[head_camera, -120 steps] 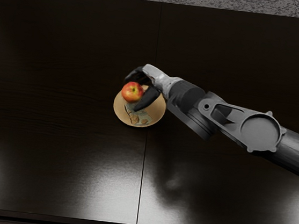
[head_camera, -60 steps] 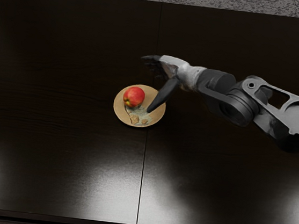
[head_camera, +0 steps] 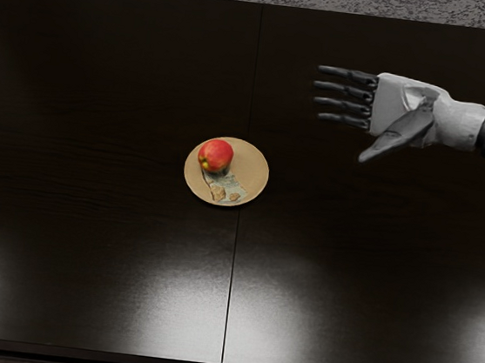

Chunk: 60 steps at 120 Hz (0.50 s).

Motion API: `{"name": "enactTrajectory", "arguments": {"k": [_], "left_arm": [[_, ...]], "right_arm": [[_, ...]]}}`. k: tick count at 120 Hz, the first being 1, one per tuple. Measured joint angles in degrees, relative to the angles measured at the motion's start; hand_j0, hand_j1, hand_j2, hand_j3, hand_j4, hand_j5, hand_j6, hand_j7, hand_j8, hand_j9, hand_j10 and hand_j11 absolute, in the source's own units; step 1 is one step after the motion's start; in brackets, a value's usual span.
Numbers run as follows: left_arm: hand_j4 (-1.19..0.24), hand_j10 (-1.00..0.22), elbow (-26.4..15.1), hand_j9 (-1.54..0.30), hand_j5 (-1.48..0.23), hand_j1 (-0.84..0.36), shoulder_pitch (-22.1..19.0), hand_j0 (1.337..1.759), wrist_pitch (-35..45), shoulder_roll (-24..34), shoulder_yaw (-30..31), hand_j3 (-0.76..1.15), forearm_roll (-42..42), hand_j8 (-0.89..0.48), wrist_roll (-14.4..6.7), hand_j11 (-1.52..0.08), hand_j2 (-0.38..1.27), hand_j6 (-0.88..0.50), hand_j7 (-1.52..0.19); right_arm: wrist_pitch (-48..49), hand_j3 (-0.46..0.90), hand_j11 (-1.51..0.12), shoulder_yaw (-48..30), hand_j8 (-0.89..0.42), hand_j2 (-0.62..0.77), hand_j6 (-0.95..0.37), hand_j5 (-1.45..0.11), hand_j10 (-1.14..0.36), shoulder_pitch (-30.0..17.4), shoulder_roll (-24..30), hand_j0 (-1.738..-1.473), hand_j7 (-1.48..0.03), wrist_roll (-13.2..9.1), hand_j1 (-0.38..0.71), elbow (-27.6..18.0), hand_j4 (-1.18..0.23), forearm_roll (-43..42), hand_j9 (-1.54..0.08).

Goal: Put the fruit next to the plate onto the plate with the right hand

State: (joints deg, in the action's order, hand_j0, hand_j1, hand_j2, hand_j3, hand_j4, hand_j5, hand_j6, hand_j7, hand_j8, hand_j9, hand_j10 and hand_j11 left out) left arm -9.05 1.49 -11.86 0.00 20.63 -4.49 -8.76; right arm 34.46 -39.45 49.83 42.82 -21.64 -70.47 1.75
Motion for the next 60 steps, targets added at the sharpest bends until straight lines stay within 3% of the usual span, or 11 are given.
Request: {"name": "enactTrajectory", "arguments": {"k": [60], "left_arm": [[-0.23, -0.23, -0.1, -0.30, -0.30, 0.07, -0.1, 1.658, 0.0, 0.0, 0.0, 0.00, 0.0, -0.23, 0.0, -0.30, 0.05, -0.23, -0.30]], "right_arm": [[0.6, 0.00, -0.05, 0.4, -0.04, -0.01, -0.04, -0.05, -0.04, -4.5, 7.2, -1.658, -0.05, -0.9, -0.30, 4.6, -0.04, 9.1, -0.05]]}}
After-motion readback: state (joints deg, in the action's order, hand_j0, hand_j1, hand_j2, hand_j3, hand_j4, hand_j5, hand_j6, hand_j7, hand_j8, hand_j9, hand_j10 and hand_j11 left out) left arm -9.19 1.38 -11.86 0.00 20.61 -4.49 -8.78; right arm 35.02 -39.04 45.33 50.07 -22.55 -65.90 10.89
